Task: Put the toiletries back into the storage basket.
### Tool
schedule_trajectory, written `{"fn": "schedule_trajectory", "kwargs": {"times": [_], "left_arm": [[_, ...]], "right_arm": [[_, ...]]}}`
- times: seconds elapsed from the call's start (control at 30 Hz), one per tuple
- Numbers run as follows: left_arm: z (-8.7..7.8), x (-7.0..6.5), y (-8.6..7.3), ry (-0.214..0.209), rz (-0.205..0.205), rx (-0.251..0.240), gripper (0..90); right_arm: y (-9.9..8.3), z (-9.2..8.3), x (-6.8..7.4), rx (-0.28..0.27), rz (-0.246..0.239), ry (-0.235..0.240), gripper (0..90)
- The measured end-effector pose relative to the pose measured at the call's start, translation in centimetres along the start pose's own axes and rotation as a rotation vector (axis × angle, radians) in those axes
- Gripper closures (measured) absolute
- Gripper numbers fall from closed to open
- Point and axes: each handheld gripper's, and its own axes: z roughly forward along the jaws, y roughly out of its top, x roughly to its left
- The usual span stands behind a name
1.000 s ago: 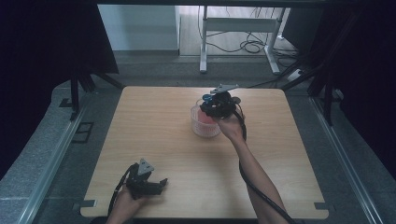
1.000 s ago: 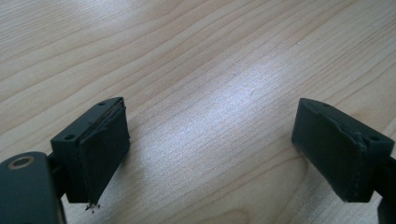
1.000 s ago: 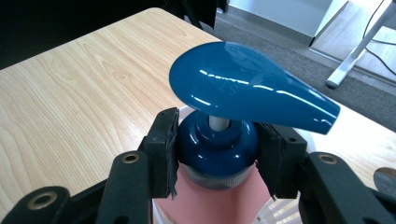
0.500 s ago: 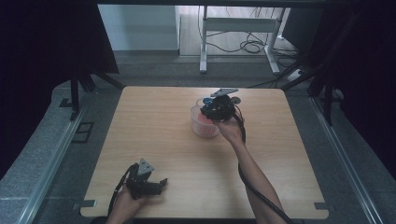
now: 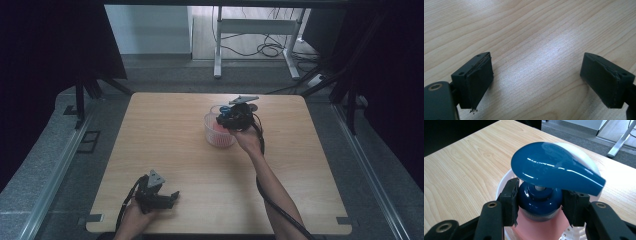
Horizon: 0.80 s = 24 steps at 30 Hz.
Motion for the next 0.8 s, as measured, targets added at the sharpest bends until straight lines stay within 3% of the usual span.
{"fn": "schedule_trajectory", "kwargs": {"times": [0.2,0.8], "left_arm": [[-0.01,0.0,0.0,0.0,0.0,0.001,10.7],[-0.01,-0.01,0.01,0.002,0.0,0.002,10.7]], "right_arm": [[-0.14,0.11,0.09,0.012,-0.002,-0.01,46.6],[0.09,-0.49,0.46,0.003,-0.019,-0.011,13.4]]}}
